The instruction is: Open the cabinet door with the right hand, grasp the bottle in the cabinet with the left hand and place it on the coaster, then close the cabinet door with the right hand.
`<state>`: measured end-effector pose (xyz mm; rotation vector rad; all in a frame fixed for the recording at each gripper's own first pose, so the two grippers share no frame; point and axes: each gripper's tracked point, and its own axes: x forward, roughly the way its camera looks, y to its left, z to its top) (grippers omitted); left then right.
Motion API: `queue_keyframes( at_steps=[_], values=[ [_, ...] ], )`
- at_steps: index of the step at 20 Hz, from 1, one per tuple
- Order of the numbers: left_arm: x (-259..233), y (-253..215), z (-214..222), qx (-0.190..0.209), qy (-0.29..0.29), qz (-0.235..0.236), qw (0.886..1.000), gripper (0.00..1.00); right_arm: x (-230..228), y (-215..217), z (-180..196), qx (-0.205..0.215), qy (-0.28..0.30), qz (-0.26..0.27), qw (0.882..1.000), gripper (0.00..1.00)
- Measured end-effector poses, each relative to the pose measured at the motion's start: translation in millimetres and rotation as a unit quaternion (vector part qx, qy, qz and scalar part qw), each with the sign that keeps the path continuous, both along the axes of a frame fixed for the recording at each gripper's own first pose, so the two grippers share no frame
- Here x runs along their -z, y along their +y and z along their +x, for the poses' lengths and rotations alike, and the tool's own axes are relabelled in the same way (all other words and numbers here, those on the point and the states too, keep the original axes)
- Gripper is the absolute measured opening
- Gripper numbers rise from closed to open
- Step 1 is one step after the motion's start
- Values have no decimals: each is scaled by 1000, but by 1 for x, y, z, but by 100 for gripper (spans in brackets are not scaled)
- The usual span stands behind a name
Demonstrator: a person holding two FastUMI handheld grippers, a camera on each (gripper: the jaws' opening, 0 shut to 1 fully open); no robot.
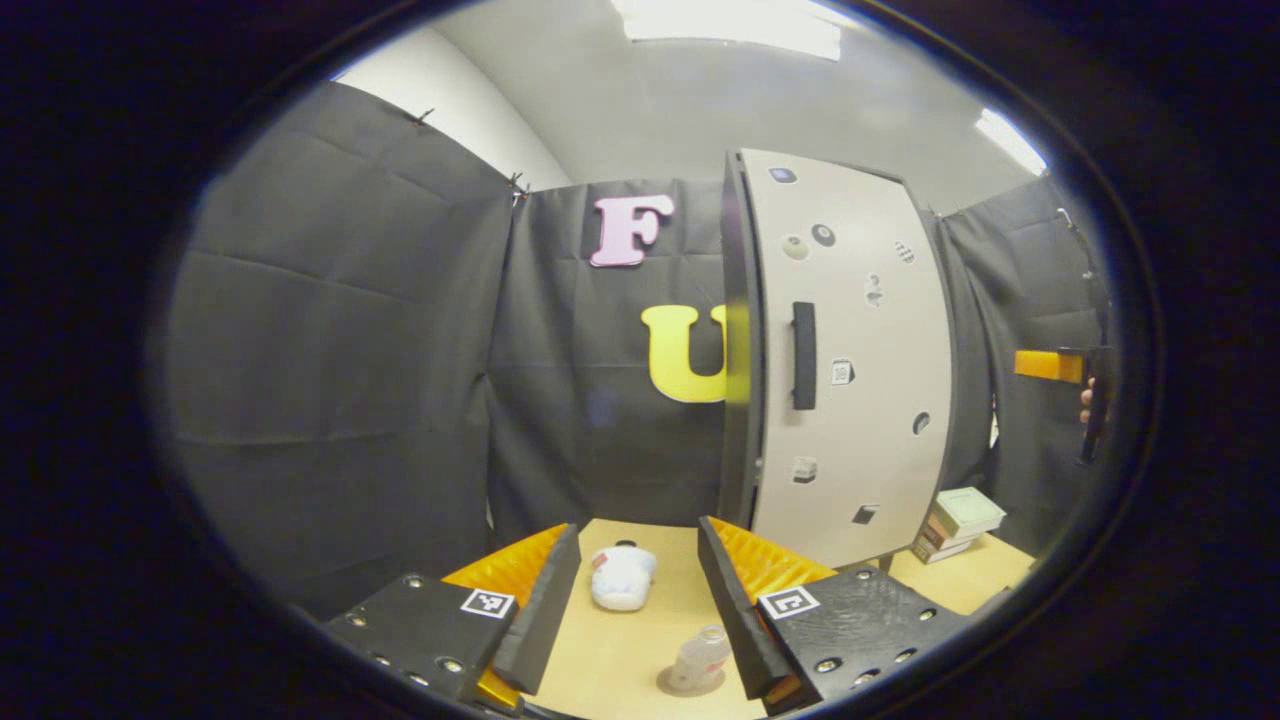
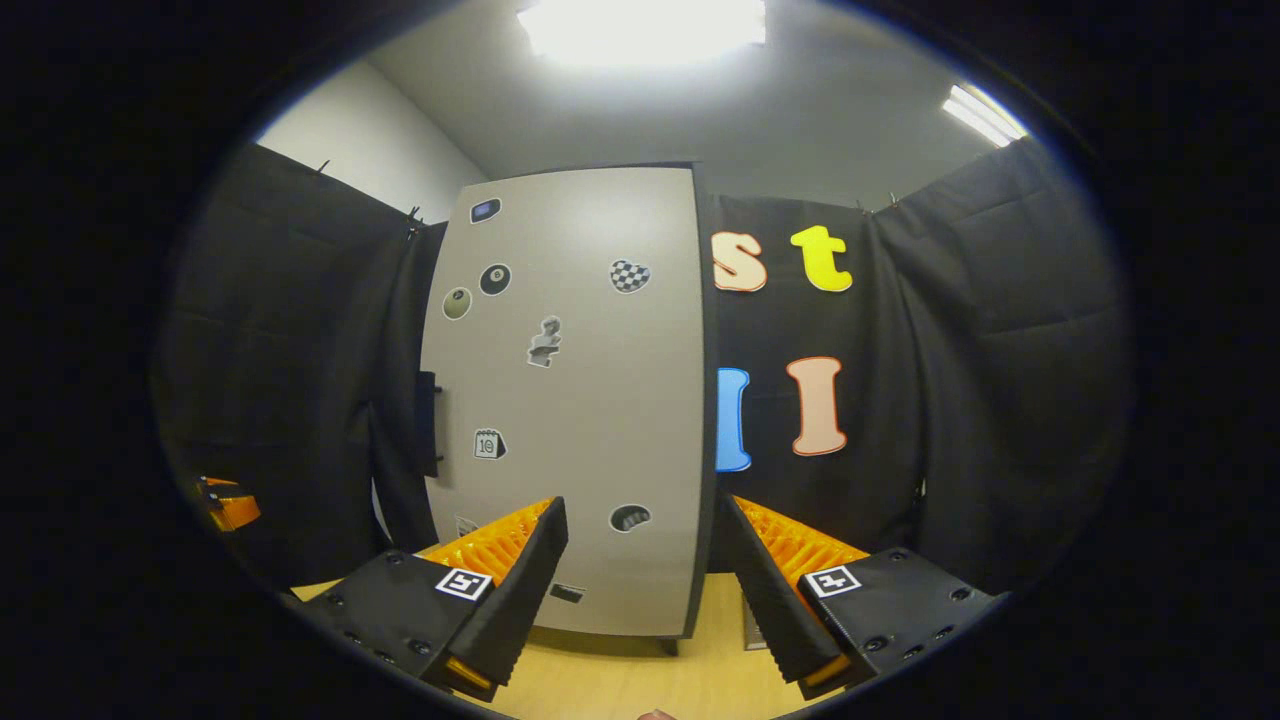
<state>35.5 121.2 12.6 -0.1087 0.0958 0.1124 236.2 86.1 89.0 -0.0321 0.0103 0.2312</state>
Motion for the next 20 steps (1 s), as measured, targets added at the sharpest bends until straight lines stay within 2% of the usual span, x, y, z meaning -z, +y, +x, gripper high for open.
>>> queue_keyframes(
  at_steps=[6, 10, 11, 14, 17, 20],
  values=[
    [-38, -68, 8, 27, -21, 5, 999, 72, -9, -97, -41, 31, -11, -5, 999, 98],
    [-67, -93, -8, 20, -35, 36, 999, 71, -2, -141, -59, 33, -10, -1, 999, 98],
    [-70, -97, -14, 16, -34, 42, 998, 73, 0, -148, -63, 33, -6, 0, 999, 98],
    [-75, -109, -27, 19, -31, 39, 999, 72, 6, -158, -71, 36, 4, 6, 999, 98],
    [-80, -98, -32, 14, -35, 54, 998, 73, 6, -157, -82, 34, 3, 0, 999, 98],
    [-78, -83, -41, 15, -33, 42, 998, 71, 3, -149, -91, 36, 1, 1, 999, 98]
  ],
)
